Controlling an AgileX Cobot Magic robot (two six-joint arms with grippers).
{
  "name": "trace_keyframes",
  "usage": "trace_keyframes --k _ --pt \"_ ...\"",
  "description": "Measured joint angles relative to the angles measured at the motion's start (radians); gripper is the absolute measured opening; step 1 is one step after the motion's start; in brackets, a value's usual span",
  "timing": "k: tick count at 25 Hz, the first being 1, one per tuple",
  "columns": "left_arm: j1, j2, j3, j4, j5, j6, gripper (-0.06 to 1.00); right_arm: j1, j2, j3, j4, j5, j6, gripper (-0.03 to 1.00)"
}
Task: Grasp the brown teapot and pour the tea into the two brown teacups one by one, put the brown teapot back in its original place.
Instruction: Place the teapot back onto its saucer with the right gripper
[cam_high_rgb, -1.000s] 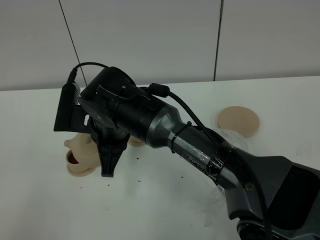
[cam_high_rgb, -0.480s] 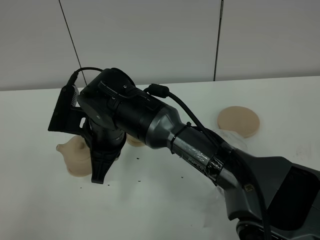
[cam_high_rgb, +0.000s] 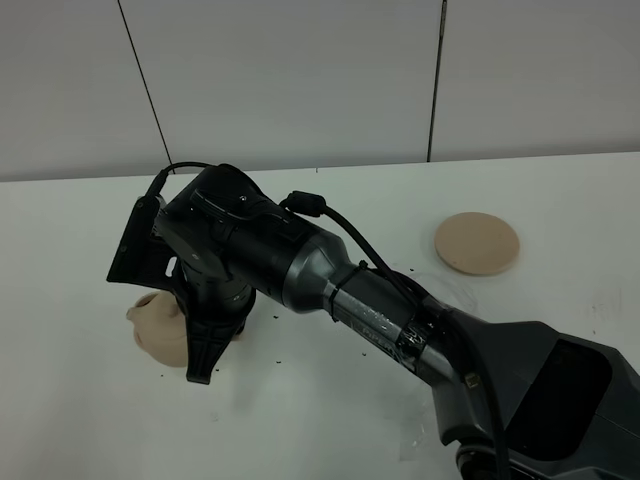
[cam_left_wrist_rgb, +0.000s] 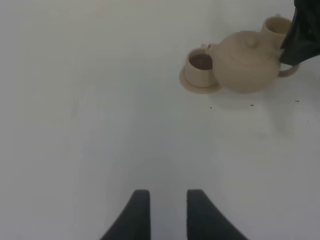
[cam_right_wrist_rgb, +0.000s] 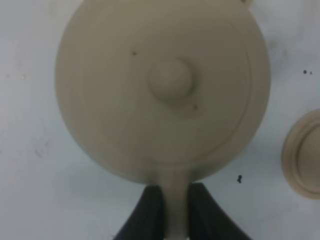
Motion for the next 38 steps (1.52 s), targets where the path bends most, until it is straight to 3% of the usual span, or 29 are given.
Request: trace_keyframes --k 20,38 --pt "0.0 0.0 0.0 0.0 0.0 0.0 0.25 -0.015 0.0 0.0 -0.004 0.0 0.002 0.1" --pt "0.0 0.0 0.0 0.0 0.0 0.0 0.25 -0.235 -0.055 0.0 -0.001 0.001 0.032 0.1"
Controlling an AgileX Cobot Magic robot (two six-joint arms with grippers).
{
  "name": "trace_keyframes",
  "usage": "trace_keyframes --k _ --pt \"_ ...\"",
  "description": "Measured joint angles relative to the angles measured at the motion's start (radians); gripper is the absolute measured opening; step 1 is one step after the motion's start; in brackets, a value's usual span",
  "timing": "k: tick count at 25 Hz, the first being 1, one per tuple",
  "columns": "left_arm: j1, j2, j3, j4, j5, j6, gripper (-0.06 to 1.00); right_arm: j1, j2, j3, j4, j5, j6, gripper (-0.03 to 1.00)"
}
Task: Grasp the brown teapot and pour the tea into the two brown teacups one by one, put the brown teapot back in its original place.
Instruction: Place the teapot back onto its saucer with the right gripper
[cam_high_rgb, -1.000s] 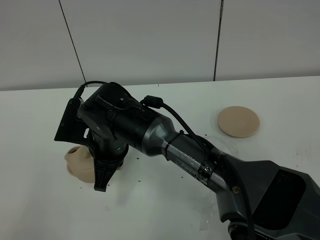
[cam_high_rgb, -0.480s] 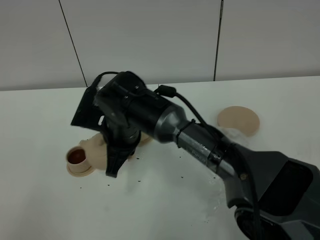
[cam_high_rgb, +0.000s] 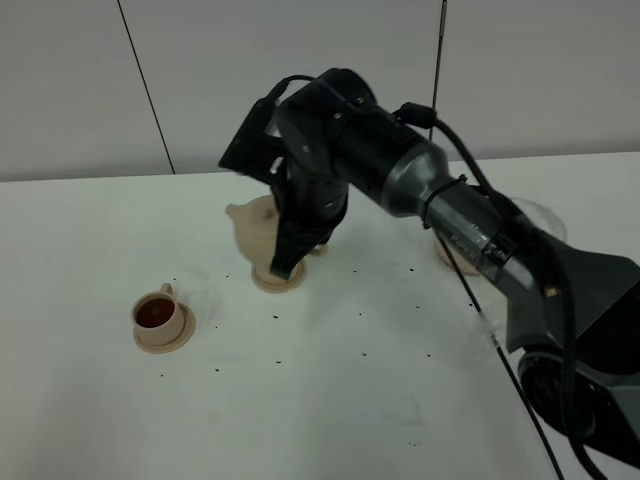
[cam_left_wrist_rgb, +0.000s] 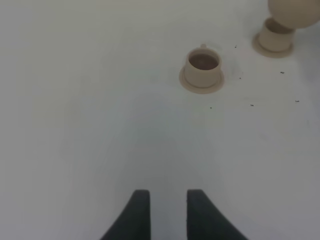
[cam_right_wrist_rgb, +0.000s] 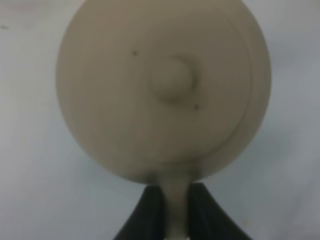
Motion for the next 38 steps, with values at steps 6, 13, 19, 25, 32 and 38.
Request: trace_keyframes --k 6,13,19,25,32,38 --pt "0.0 0.0 0.0 0.0 0.0 0.0 0.25 -0.068 0.0 0.0 -0.006 0.0 -0.008 0.1" --pt "0.0 0.0 0.0 0.0 0.0 0.0 0.25 -0.094 0.0 0.0 -0.068 0.0 -0.063 0.1" --pt "0.0 0.0 0.0 0.0 0.0 0.0 0.25 -0.094 0.001 0.019 -0.091 0.0 -0.146 0.1" --pt "0.0 0.0 0.0 0.0 0.0 0.0 0.25 -0.087 0.015 0.033 -0.128 0.0 -0.25 0.1" --pt "0.0 0.0 0.0 0.0 0.0 0.0 0.25 -0.035 0.023 0.033 -0.255 0.0 -0.307 0.1" --pt "0.0 0.0 0.0 0.0 0.0 0.0 0.25 0.002 0.025 0.033 -0.337 0.0 -0.337 0.1"
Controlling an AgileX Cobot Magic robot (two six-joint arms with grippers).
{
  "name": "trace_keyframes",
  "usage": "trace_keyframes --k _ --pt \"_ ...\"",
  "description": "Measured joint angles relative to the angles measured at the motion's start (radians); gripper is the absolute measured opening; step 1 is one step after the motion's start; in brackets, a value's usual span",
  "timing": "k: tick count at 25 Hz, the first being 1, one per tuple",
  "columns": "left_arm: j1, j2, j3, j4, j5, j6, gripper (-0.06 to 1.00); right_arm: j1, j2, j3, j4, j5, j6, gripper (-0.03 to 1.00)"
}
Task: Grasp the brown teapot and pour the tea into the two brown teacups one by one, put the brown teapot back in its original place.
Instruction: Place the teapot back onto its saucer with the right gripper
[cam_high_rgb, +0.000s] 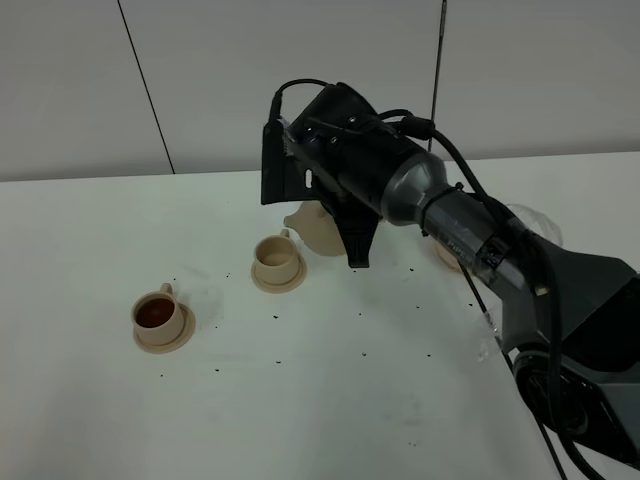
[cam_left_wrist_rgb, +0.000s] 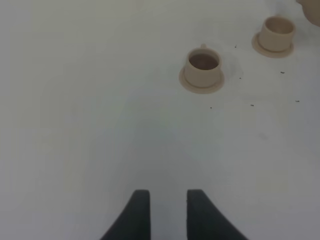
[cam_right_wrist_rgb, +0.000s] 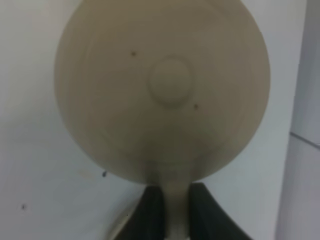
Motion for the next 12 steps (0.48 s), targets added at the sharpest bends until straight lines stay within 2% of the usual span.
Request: trace_keyframes --k 12 --pt "0.0 0.0 0.0 0.0 0.0 0.0 0.25 0.053 0.028 0.0 -0.146 -0.003 -0.036 0.1"
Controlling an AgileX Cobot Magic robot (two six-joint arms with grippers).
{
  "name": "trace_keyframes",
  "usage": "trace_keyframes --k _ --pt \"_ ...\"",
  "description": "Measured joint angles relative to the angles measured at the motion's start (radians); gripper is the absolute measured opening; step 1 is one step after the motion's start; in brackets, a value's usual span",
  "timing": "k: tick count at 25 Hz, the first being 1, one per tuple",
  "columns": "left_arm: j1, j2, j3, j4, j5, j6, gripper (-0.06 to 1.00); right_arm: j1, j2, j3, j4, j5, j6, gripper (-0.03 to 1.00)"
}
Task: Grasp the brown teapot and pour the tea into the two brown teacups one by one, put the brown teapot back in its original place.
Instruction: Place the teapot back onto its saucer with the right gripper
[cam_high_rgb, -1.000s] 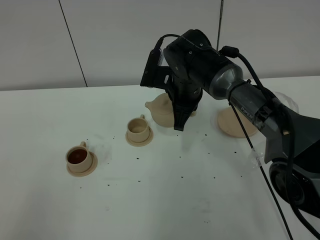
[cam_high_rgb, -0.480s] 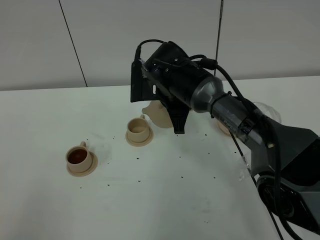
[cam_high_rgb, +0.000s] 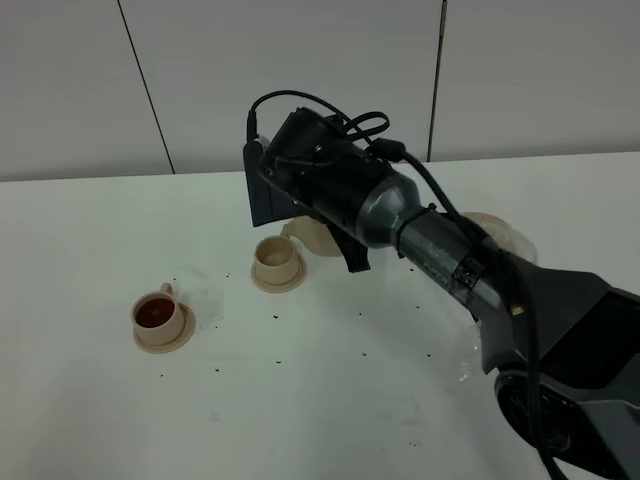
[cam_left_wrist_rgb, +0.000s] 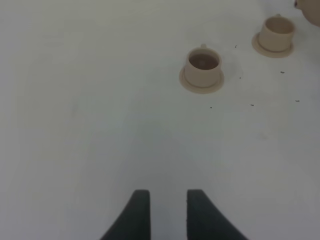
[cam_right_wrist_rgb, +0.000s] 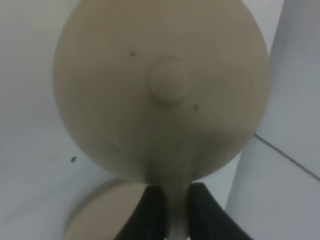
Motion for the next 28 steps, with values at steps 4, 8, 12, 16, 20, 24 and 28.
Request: trace_keyframes --k 4,8,12,16,20,24,28 --pt "0.0 0.0 0.0 0.0 0.0 0.0 0.25 0.016 0.009 0.0 -0.041 -0.025 0.0 0.1" --pt "0.0 0.0 0.0 0.0 0.0 0.0 0.25 0.021 0.009 0.0 -0.062 -0.055 0.0 0.1" --pt "0.0 0.0 0.0 0.0 0.0 0.0 0.25 0.021 0.009 0.0 -0.078 -0.058 0.0 0.1" --pt "0.0 0.0 0.0 0.0 0.0 0.0 0.25 0.027 0.015 0.0 -0.116 -0.058 0.0 0.1" --pt "0.0 0.0 0.0 0.0 0.0 0.0 0.25 0.039 0.029 0.0 -0.126 -0.06 0.0 0.1" --pt "0.0 0.0 0.0 0.0 0.0 0.0 0.25 0.045 0.041 0.0 -0.131 -0.052 0.0 0.1" --pt "0.0 0.0 0.0 0.0 0.0 0.0 0.25 0.052 0.044 0.0 -0.152 -0.033 0.0 0.1"
